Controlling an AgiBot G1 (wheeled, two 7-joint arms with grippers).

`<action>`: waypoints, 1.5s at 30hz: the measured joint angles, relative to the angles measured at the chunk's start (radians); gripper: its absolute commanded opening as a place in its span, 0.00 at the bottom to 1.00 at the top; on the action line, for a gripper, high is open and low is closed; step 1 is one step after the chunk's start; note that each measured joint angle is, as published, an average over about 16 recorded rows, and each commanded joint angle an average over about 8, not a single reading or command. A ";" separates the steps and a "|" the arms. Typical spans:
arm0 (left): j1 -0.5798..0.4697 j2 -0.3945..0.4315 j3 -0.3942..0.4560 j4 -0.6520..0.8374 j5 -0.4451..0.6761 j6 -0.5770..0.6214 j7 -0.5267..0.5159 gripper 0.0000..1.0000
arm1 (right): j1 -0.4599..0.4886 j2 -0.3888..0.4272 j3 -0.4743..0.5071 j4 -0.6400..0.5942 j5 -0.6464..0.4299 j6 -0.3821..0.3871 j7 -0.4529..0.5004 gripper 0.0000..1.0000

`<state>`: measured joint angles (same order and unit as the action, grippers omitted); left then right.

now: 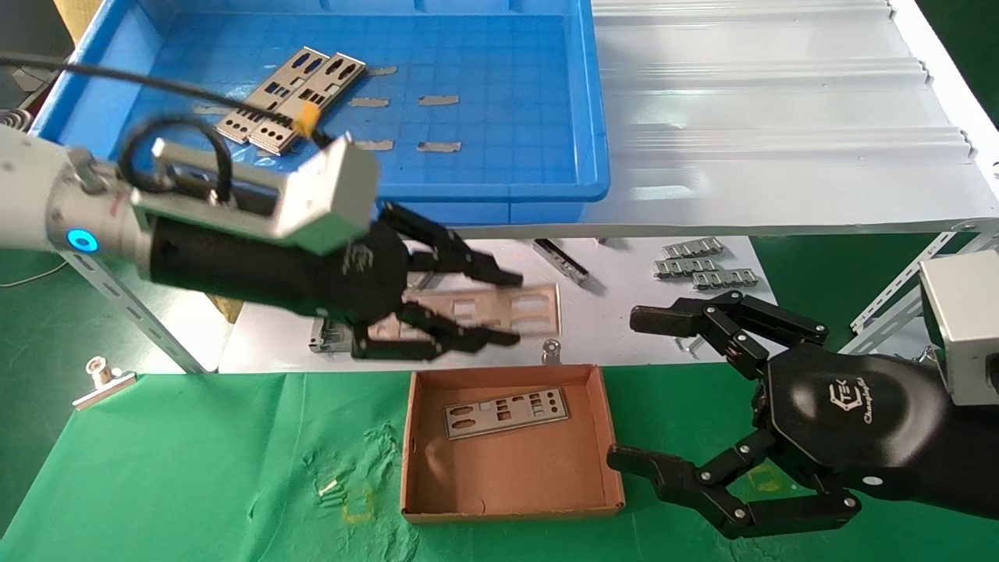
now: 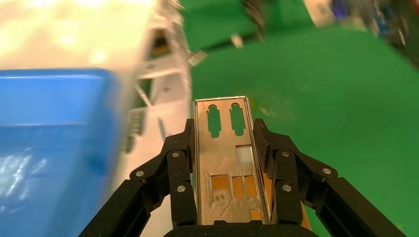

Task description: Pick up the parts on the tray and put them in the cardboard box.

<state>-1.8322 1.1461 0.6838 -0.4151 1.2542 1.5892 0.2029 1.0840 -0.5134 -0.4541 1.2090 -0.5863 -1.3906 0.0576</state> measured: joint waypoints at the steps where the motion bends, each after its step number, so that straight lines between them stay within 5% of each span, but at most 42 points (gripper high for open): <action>1: 0.023 0.002 0.017 -0.022 -0.005 -0.008 0.009 0.00 | 0.000 0.000 0.000 0.000 0.000 0.000 0.000 1.00; 8: 0.173 0.047 0.113 -0.078 -0.016 -0.117 0.092 0.00 | 0.000 0.000 0.000 0.000 0.000 0.000 0.000 1.00; 21: 0.282 0.168 0.133 0.119 0.017 -0.341 0.292 0.02 | 0.000 0.000 0.000 0.000 0.000 0.000 0.000 1.00; 28: 0.281 0.194 0.131 0.178 0.010 -0.385 0.347 0.85 | 0.000 0.000 0.000 0.000 0.000 0.000 0.000 1.00; 30: 0.280 0.199 0.132 0.187 0.006 -0.393 0.352 1.00 | 0.000 0.000 0.000 0.000 0.000 0.000 0.000 1.00; 45: 0.277 0.204 0.145 0.196 -0.045 -0.371 0.310 1.00 | 0.000 0.000 0.000 0.000 0.000 0.000 0.000 1.00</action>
<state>-1.5557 1.3499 0.8293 -0.2193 1.2094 1.2177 0.5127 1.0840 -0.5134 -0.4541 1.2090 -0.5863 -1.3906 0.0576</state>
